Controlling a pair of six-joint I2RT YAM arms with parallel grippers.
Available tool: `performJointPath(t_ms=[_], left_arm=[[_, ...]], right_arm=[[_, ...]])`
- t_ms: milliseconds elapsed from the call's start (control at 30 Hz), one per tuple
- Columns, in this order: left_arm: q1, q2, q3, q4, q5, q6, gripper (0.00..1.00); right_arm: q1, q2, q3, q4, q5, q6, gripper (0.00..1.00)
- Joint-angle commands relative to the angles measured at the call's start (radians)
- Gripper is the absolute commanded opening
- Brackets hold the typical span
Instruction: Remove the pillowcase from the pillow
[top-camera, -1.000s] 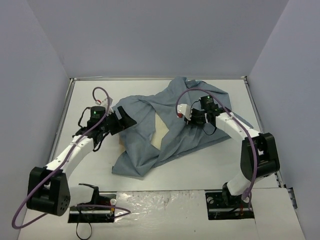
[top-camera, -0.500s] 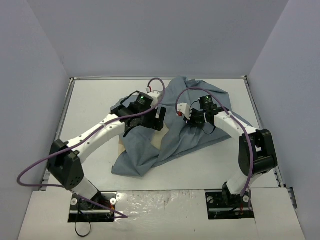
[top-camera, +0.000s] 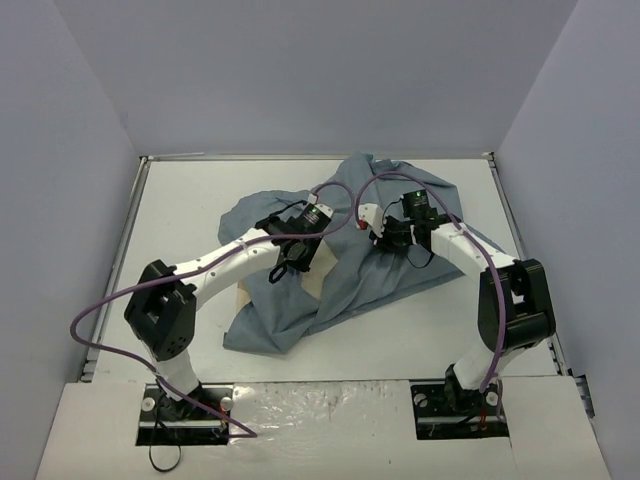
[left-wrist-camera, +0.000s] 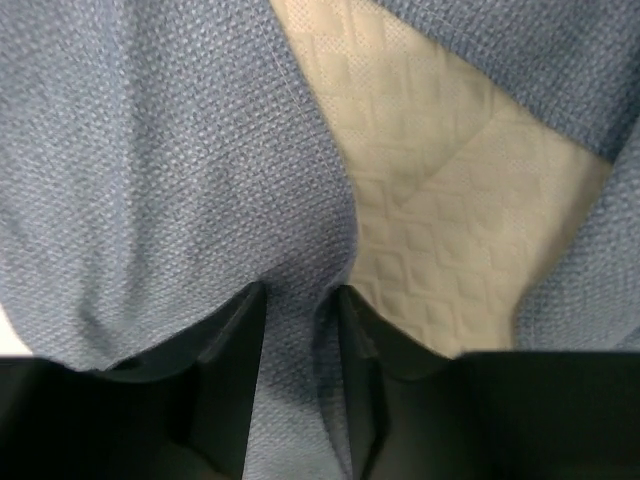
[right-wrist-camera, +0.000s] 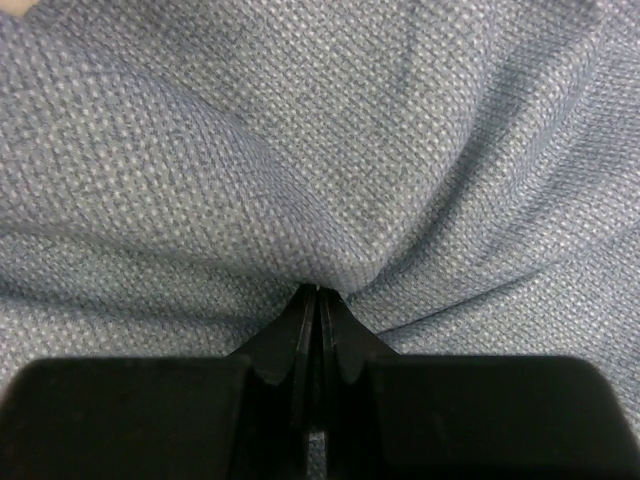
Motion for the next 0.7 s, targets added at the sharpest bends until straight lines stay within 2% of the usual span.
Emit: performJointPath(t_ms=[0, 67, 100, 200, 267, 300, 333, 367, 533, 667], left_arm=[[-0.002, -0.011, -0.019, 0.018, -0.003, -0.018, 0.2], [0.001, -0.026, -0.046, 0.027, -0.018, -0.026, 0.06], [0.015, -0.038, -0.059, 0.035, -0.027, -0.032, 0.02], [0.07, -0.126, -0.152, 0.059, -0.049, -0.096, 0.02], [0.182, -0.273, -0.345, 0.139, 0.037, -0.191, 0.02], [0.228, -0.329, -0.423, 0.248, 0.077, -0.231, 0.02], [0.311, -0.43, -0.494, 0.287, 0.124, -0.295, 0.02], [0.337, -0.472, -0.596, 0.33, 0.126, -0.321, 0.02], [0.393, -0.643, -0.738, 0.368, 0.102, -0.423, 0.02], [0.397, -0.681, -0.792, 0.446, 0.114, -0.446, 0.02]], right_arm=[[-0.022, -0.016, -0.009, -0.006, -0.036, 0.016, 0.0], [-0.031, -0.018, -0.011, -0.006, -0.037, 0.015, 0.0], [-0.033, -0.022, -0.011, -0.004, -0.037, 0.015, 0.0], [-0.045, -0.031, -0.026, 0.004, -0.015, 0.004, 0.0], [-0.06, -0.039, -0.046, 0.011, 0.008, -0.013, 0.0], [-0.087, -0.047, -0.052, 0.025, 0.01, -0.018, 0.0], [-0.103, -0.05, -0.063, 0.03, 0.013, -0.027, 0.0], [-0.117, -0.05, -0.064, 0.034, 0.016, -0.033, 0.0], [-0.171, -0.07, -0.074, 0.034, 0.013, -0.057, 0.0], [-0.152, -0.128, -0.074, -0.007, -0.06, -0.073, 0.0]])
